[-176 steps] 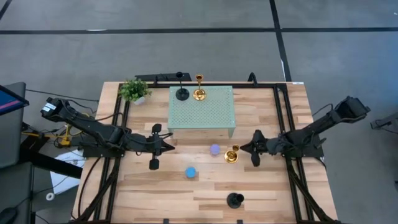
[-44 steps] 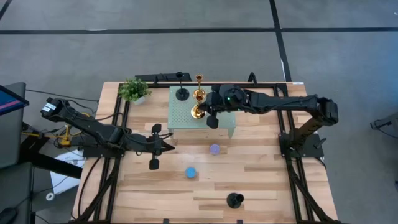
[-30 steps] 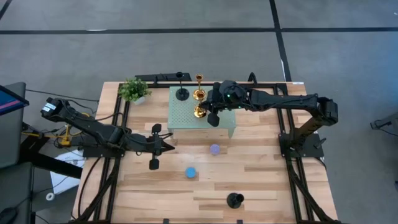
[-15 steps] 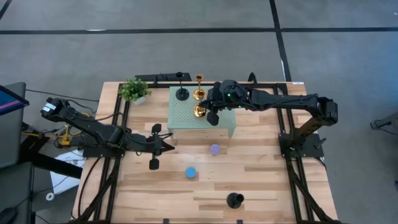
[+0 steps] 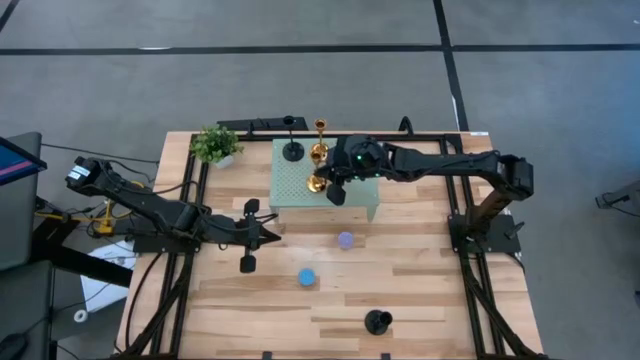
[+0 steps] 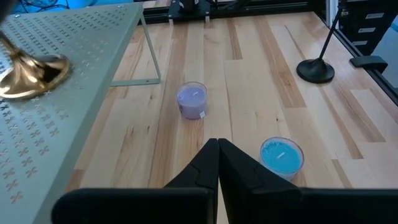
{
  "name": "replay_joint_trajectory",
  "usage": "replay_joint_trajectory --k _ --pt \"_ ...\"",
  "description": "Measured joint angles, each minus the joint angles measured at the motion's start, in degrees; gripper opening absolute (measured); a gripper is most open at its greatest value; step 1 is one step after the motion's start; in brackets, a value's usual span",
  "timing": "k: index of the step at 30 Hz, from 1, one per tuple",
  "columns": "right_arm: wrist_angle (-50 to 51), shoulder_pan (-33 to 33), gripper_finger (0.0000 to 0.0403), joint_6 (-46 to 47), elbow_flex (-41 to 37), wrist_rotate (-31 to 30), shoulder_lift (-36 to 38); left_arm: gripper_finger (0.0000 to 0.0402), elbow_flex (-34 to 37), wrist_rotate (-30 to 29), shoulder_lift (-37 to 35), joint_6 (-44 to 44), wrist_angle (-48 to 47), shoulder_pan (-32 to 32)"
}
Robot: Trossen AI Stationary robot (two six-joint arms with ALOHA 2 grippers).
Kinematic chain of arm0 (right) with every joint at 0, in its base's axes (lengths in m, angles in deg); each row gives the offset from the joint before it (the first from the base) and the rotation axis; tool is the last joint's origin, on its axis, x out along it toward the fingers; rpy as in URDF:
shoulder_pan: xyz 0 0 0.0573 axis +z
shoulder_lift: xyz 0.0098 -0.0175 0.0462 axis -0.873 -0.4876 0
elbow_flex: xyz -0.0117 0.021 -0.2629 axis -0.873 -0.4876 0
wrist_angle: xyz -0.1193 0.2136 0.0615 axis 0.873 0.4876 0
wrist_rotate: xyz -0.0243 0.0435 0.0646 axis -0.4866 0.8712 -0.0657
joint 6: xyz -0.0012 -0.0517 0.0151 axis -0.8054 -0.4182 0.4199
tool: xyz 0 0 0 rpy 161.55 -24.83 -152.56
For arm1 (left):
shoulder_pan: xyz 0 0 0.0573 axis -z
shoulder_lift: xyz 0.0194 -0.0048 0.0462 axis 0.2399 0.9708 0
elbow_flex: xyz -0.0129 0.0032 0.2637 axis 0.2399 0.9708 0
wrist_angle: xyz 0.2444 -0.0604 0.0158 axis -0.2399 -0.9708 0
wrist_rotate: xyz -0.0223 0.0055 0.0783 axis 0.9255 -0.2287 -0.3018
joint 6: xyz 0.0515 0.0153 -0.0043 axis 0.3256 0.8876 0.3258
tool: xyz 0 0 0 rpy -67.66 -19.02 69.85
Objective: Pick & Place candle stick holders
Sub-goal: Put the gold candle holder on the shelf aligned with the other gold candle holder
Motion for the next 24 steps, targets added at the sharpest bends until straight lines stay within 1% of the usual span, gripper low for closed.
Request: replay_joint_trajectory --k 2,18,24 --pt "-1.6 -0.1 0.0 -0.2 0.0 0.5 -0.9 0.0008 0.0 0.0 0.0 0.0 0.0 0.0" --pt "-0.3 -0.8 0.0 -0.3 0.0 1.3 -0.5 0.0008 0.0 0.0 0.0 0.0 0.0 0.0" --pt "2.8 -1.2 0.0 -1.2 -0.1 1.1 1.3 0.0008 0.0 0.0 0.0 0.0 0.0 0.0"
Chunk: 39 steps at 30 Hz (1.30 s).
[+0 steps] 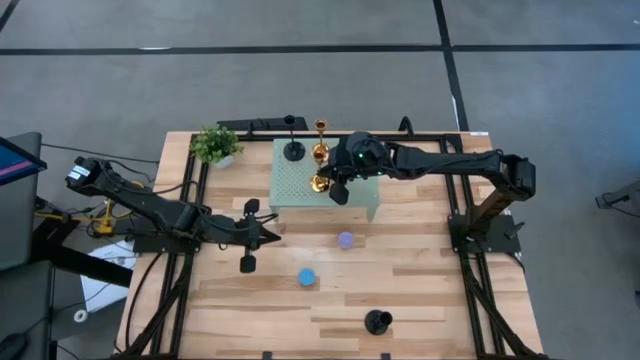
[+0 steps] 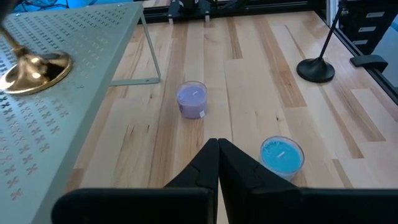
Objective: Pick & Place candle stick holders
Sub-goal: Put the gold candle holder on the shelf aligned with the other gold candle holder, then put the purple scented candle on the shelf
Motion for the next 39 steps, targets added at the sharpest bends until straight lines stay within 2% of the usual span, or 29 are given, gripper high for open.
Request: replay_joint_trajectory --k 11,19,26,33,39 --pt "1.6 -0.2 0.0005 -0.1 0.0 -0.1 0.6 0.0008 0.0 0.0 0.0 0.0 0.0 0.0" --pt "1.9 -0.1 0.0077 1.2 0.0 -0.1 0.5 0.0008 0.0 0.0 0.0 0.0 0.0 0.0" --pt "3.3 -0.1 0.0112 0.4 0.0 0.1 2.1 0.0008 0.0 0.0 0.0 0.0 0.0 0.0" --pt "10.6 1.3 0.0117 -0.1 0.0 0.1 7.4 0.0008 0.0 0.0 0.0 0.0 0.0 0.0" --pt "24.0 5.6 0.0117 0.0 0.0 0.3 12.5 0.0008 0.0 0.0 0.0 0.0 0.0 0.0"
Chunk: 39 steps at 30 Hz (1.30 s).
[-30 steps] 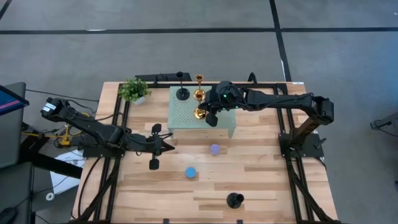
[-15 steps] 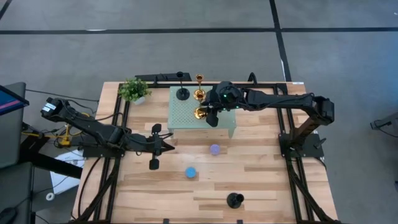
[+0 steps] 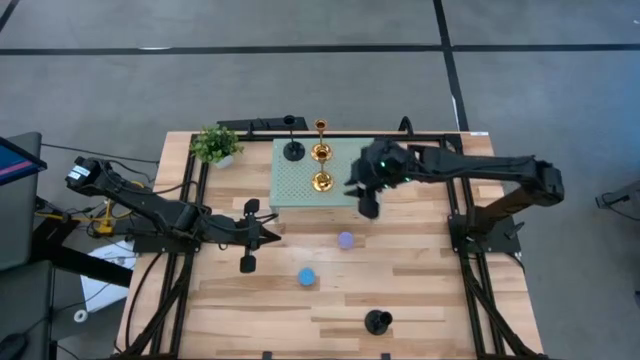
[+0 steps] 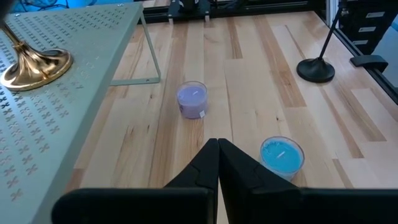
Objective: Pick & Place candle stick holders
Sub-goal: Put the purple scented candle on the shelf
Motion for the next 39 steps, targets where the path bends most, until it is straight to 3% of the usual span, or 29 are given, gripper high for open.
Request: replay_joint_trajectory --k 7,18,29,34,39 --pt "13.1 8.5 0.0117 5.4 0.0 0.1 1.9 0.0008 0.0 0.0 0.0 0.0 0.0 0.0" --pt "15.5 18.4 0.0117 12.0 0.1 0.0 -1.5 0.0008 0.0 0.0 0.0 0.0 0.0 0.0" --pt "14.6 20.9 0.0114 12.1 -0.1 1.2 -10.5 0.0008 0.0 0.0 0.0 0.0 0.0 0.0" --pt "12.6 20.2 0.0099 17.8 0.0 1.1 -14.9 0.0008 0.0 0.0 0.0 0.0 0.0 0.0" --pt "12.3 20.2 0.0077 15.8 0.0 1.1 -18.1 0.0008 0.0 0.0 0.0 0.0 0.0 0.0"
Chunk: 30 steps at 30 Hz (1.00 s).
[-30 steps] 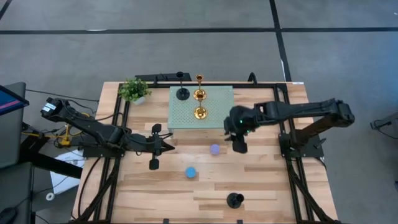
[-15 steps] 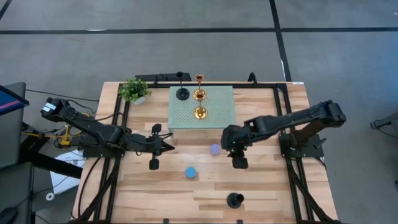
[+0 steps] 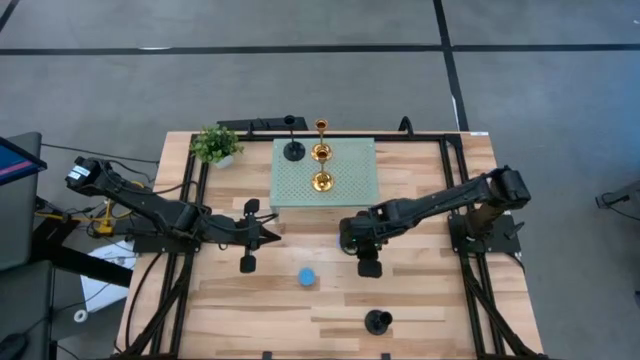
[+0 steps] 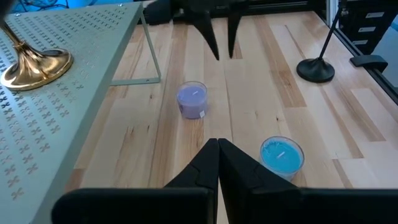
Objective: Pick & Place candle stick holders
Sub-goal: Put the purple scented candle on the shelf
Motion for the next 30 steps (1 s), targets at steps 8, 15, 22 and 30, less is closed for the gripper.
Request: replay_joint_trajectory --k 8,15,22,30 --pt "-3.3 1.8 0.0044 -11.5 0.0 -2.6 -2.3 0.0008 0.0 0.0 0.0 0.0 0.0 0.0" --pt "-5.4 2.6 0.0043 -13.3 0.0 -6.5 -2.1 0.0008 0.0 0.0 0.0 0.0 0.0 0.0" --pt "-5.9 1.9 0.0052 -7.5 0.0 -6.4 -2.2 0.0008 0.0 0.0 0.0 0.0 0.0 0.0" --pt "-7.7 -1.6 0.0051 7.8 0.0 -5.9 -2.3 0.0008 0.0 0.0 0.0 0.0 0.0 0.0"
